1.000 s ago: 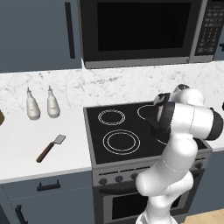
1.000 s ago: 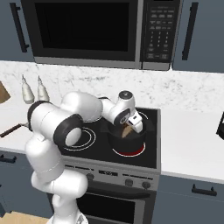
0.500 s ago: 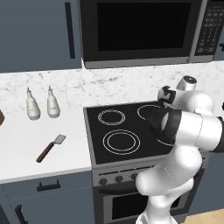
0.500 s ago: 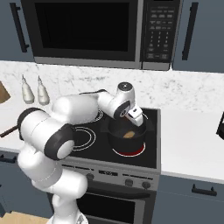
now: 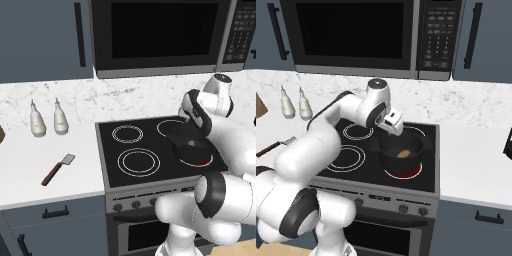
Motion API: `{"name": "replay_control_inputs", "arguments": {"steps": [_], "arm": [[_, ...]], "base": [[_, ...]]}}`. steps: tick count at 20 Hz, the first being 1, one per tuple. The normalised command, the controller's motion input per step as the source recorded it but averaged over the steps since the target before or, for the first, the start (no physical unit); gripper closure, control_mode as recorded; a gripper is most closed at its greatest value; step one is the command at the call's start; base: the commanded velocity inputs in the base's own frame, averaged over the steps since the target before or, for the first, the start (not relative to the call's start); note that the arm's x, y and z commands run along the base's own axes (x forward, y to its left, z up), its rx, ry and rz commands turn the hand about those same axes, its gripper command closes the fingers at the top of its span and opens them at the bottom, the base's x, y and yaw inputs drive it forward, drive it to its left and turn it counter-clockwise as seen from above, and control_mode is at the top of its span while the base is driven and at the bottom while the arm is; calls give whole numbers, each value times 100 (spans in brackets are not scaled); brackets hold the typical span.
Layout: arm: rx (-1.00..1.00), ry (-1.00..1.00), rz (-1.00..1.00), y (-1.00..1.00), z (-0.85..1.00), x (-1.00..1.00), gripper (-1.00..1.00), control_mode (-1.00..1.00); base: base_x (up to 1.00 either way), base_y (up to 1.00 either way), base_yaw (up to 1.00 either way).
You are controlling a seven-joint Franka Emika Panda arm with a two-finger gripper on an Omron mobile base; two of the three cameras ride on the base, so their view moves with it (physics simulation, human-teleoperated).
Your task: Put the sweet potato and lemon in the pot. Retrieve the spatula and lightly stir the vegetables in the pot.
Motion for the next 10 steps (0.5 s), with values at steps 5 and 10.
{"name": "replay_control_inputs", "arguments": {"steps": [5,10], "arm": [[-28,1,47,100,1,-91,-100,-100],[-33,1,56,100,0,-87,-100,-100]], "base": [[0,0,0],[0,0,0]]}}
